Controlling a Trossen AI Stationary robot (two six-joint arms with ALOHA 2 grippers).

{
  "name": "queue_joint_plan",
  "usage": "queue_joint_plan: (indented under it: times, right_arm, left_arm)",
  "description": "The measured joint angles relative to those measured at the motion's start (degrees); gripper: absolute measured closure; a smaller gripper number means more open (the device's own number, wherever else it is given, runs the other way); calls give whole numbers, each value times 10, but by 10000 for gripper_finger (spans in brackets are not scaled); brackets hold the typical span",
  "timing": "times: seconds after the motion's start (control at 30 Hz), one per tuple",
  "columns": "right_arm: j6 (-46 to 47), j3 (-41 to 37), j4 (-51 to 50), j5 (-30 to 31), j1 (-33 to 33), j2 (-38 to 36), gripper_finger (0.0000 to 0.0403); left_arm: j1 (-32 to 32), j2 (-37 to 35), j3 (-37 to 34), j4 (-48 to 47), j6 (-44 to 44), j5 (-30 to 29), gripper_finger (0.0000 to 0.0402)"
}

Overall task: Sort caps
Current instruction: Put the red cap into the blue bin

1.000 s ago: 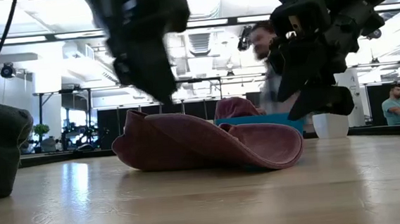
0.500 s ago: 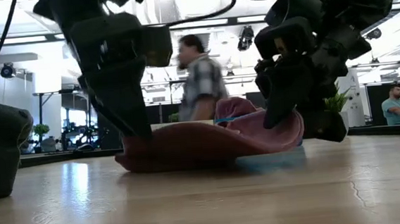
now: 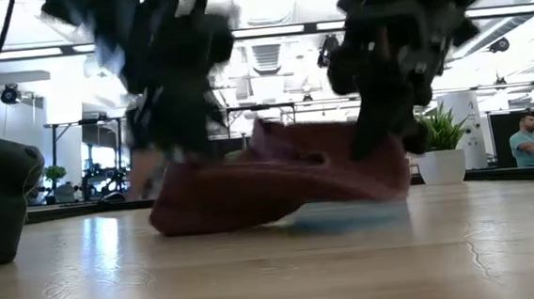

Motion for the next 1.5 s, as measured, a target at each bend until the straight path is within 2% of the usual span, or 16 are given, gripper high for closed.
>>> queue_joint_plan:
  times: [0.1,0.17,0.33,0.43,0.57,0.7,0.8,0.9,1.27,1.5]
  right_arm:
    - [-68,24,-99,53,4,-40,389]
    - [-116,44,-167,120,8,-71,389]
    - [-224,109,-343,375,49,-139,390]
    - [-301,138,-395,499,89,-152,390]
    - [-429,147,-420,628,148,-127,390]
    - [-546,128,-421,801,191,-61,390]
    - [-561,109,-422,892,197,-7,390]
    - [-531,99,-423,895,204,36,385]
    - [-365,115,-425,798,280,149,365]
    - [-288,122,-435,669,296,147,337]
  left_arm:
    - [0,-44,32,-9,32,-19,171]
    - [-2,-76,49,-40,55,-44,171]
    - [-9,-146,68,-142,62,-182,171]
    - [-13,-176,68,-175,49,-254,171]
    - [-15,-192,68,-181,45,-282,171]
    - [-14,-187,68,-182,45,-291,171]
    - [-14,-173,68,-182,44,-291,171]
    - [-14,-158,67,-181,41,-288,171]
    - [-13,-78,67,-179,-26,-226,171]
    - [-2,-43,67,-179,-61,-162,171]
